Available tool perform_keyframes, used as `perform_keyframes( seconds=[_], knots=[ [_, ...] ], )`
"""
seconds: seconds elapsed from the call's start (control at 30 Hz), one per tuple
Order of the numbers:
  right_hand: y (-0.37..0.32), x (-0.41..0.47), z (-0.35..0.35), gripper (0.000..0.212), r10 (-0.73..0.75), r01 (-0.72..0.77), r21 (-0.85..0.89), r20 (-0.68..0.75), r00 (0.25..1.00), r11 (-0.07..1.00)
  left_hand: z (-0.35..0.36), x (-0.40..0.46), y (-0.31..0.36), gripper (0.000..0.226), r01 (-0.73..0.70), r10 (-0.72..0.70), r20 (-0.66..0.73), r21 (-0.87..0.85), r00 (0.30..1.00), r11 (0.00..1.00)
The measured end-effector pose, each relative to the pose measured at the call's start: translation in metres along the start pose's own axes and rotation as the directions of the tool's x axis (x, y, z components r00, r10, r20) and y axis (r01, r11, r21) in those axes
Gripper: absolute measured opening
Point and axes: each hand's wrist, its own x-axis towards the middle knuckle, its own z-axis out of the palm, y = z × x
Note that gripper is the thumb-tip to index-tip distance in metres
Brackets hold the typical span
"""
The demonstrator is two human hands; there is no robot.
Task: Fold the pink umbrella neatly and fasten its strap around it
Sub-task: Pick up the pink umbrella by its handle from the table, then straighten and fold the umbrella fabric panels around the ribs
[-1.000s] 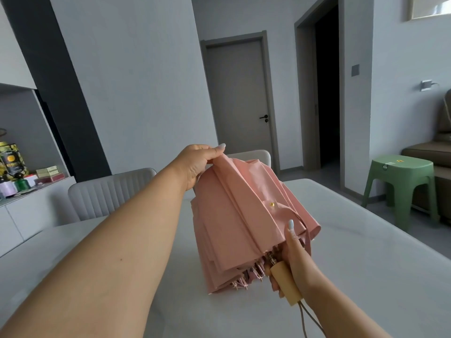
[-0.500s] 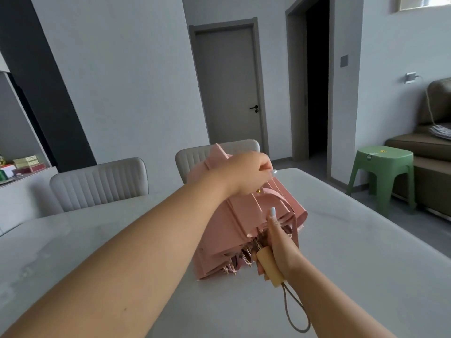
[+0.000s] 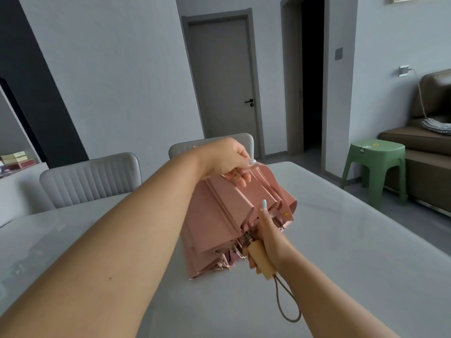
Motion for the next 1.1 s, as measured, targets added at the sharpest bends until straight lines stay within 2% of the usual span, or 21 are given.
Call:
perform_keyframes(
  seconds=[0.2,0.27,0.37,0.47,0.6,0.77,0.83,0.93,1.0,1.03,1.1],
  knots=[
    [-0.007,-0.006,-0.001,0.088,0.006,-0.008,0.078,0.021,1.0,0.997,-0.015,-0.018,-0.017,0.007,-0.12,0.088,-0.127,-0.273,0.988,0.954],
    [-0.006,-0.006,-0.002,0.092,0.011,-0.014,0.073,0.031,0.999,0.997,-0.018,-0.024,-0.022,0.012,-0.135,0.086,-0.142,-0.377,0.986,0.916],
    [-0.005,-0.007,-0.003,0.101,0.028,-0.03,0.045,0.046,0.999,0.999,-0.022,-0.032,-0.029,0.032,-0.134,0.074,-0.132,-0.536,0.988,0.833],
    [-0.003,-0.005,-0.002,0.098,0.023,-0.025,0.053,0.042,0.999,0.998,-0.028,-0.041,-0.034,0.038,-0.157,0.101,-0.128,-0.577,0.987,0.801],
    [0.001,0.001,-0.003,0.111,0.058,-0.06,0.039,0.045,0.997,0.997,-0.036,-0.052,-0.036,0.039,-0.163,0.128,-0.102,-0.536,0.986,0.828],
    [-0.001,-0.002,-0.003,0.098,0.083,-0.085,0.052,0.043,0.996,0.995,-0.042,-0.067,-0.032,0.034,-0.115,0.106,-0.046,-0.427,0.993,0.897],
    [-0.001,-0.001,-0.004,0.098,0.085,-0.088,0.067,0.04,0.996,0.994,-0.043,-0.075,-0.031,0.041,-0.011,0.035,0.073,-0.307,0.997,0.952],
    [-0.003,-0.004,-0.003,0.098,0.09,-0.093,0.063,0.041,0.995,0.994,-0.041,-0.08,-0.042,0.048,0.183,-0.176,0.199,-0.015,0.964,0.983],
    [-0.005,-0.007,-0.001,0.096,0.097,-0.098,0.044,0.022,0.995,0.994,-0.038,-0.08,-0.051,0.04,0.282,-0.297,0.169,0.109,0.94,0.953],
    [-0.006,-0.009,0.0,0.095,0.094,-0.094,0.036,0.015,0.995,0.995,-0.035,-0.079,-0.056,0.037,0.321,-0.333,0.118,0.113,0.935,0.94],
    [-0.005,-0.01,0.002,0.098,0.084,-0.084,0.017,0.007,0.996,0.996,-0.027,-0.074,-0.063,0.033,0.36,-0.355,-0.072,0.072,0.932,0.93]
  ],
)
